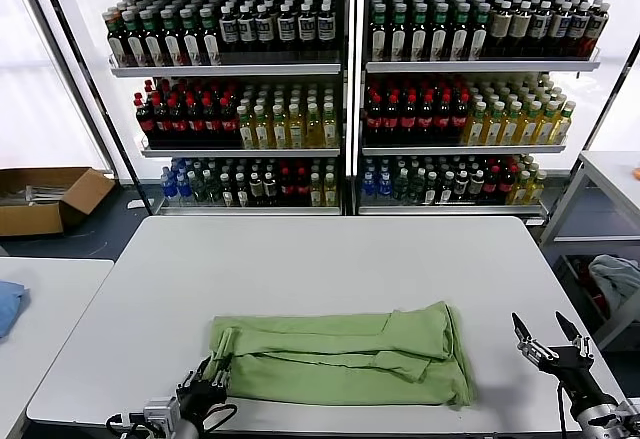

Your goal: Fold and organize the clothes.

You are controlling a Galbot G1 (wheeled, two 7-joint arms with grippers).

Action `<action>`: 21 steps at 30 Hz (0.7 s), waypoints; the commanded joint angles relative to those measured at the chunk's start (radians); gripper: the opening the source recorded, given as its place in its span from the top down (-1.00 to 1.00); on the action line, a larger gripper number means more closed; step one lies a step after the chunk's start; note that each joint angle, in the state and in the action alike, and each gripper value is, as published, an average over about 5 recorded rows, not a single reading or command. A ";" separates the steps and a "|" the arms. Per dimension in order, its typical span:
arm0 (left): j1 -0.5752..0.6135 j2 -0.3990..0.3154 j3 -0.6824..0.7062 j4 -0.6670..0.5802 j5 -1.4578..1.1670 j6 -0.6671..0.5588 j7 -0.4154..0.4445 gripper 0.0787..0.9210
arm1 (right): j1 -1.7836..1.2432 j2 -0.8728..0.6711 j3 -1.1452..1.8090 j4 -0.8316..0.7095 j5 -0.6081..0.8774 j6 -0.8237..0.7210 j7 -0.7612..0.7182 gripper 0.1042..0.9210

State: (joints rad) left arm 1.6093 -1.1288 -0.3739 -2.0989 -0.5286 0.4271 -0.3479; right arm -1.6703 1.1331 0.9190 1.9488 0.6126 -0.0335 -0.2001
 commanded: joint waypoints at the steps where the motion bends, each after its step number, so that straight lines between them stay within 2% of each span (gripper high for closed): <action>1: 0.006 -0.013 -0.005 0.017 0.078 -0.023 -0.002 0.46 | 0.001 0.003 -0.006 -0.001 0.000 0.009 0.002 -0.76; 5: -0.011 0.005 -0.058 0.027 0.090 -0.029 0.010 0.72 | 0.005 0.000 -0.013 0.001 0.000 0.010 0.002 -0.76; 9: -0.036 0.064 -0.182 0.056 0.070 -0.031 0.034 0.94 | 0.010 -0.007 -0.015 0.007 0.003 0.009 0.000 -0.76; 16: -0.075 0.242 -0.530 0.200 -0.028 -0.010 0.164 0.97 | 0.011 -0.017 -0.018 0.021 0.013 0.009 -0.001 -0.76; 21: -0.109 0.362 -0.637 0.290 -0.058 -0.026 0.237 0.97 | 0.013 -0.019 -0.027 0.030 0.016 0.010 -0.001 -0.76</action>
State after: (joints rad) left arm 1.5493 -0.9920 -0.6703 -1.9746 -0.5182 0.4093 -0.2497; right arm -1.6578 1.1147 0.8955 1.9730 0.6263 -0.0254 -0.2016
